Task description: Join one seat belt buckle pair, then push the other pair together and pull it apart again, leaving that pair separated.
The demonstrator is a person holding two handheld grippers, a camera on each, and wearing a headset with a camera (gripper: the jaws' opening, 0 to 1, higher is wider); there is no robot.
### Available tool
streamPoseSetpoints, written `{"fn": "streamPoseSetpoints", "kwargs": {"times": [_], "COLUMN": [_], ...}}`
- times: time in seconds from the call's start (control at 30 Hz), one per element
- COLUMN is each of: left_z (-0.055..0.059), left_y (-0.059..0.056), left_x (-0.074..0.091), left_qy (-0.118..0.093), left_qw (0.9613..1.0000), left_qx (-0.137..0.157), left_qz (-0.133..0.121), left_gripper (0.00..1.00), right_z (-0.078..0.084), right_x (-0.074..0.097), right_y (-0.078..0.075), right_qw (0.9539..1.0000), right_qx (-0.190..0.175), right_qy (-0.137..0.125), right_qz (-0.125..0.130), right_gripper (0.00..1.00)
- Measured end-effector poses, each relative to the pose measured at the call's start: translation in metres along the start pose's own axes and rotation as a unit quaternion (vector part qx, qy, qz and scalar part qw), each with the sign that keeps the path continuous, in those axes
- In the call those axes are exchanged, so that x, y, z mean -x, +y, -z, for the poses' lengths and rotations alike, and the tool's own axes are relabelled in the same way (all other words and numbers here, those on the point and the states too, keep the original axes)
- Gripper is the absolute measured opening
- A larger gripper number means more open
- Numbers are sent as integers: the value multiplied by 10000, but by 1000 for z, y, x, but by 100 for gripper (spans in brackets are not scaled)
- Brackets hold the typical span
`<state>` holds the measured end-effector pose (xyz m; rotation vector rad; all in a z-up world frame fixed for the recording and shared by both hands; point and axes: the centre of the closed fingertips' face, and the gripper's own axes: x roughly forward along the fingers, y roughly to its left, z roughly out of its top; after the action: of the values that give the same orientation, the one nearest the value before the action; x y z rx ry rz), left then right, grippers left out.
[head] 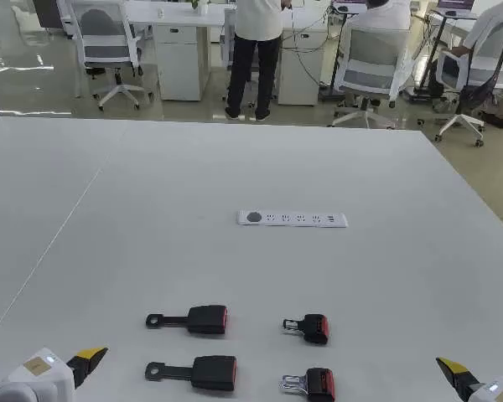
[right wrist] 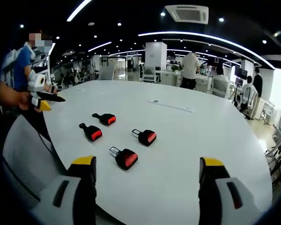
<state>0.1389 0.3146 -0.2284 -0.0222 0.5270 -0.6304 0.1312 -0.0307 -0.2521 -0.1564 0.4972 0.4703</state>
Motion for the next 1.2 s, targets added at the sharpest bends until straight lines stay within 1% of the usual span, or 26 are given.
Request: {"fn": "streamPoseSetpoints", "kwargs": {"times": [0.1, 0.33, 0.57, 0.63, 0.73, 0.87, 0.97, 1.07, 1.2], "left_z": [-1, -4, -4, -4, -2, 0, -1, 1, 0], "left_y": [-1, -6, -7, -6, -2, 2, 1, 3, 4], "left_x": [0, 1, 1, 1, -1, -2, -2, -3, -4], "left_qy": [-19, -32, -31, -27, -30, -31, -33, -20, -34], "left_qw": [10000, 10000, 10000, 10000, 10000, 10000, 10000, 10000, 10000], "left_qx": [-2, 10, 24, 21, 27, 34, 40, 28, 35], "left_qz": [-1, -7, -12, -1, 2, 2, 7, 2, 8], "left_gripper": [100, 100, 100, 100, 100, 100, 100, 100, 100], "right_z": [1, 3, 1, 1, 1, 0, -2, -1, -1], "right_x": [0, 1, 0, -1, -1, -2, -3, -3, -4], "right_y": [0, -1, 0, 0, 1, 1, 0, 0, -1], "right_qw": [10000, 10000, 10000, 10000, 10000, 10000, 10000, 10000, 10000], "right_qx": [-2, -21, -37, -43, -36, -22, -32, -17, -26], "right_qy": [-1, -4, -40, -28, -24, -29, -57, -37, -28], "right_qz": [4, 6, -6, -14, -26, -41, -32, -40, -39], "right_gripper": [93, 93, 93, 93, 93, 92, 92, 92, 92]}}
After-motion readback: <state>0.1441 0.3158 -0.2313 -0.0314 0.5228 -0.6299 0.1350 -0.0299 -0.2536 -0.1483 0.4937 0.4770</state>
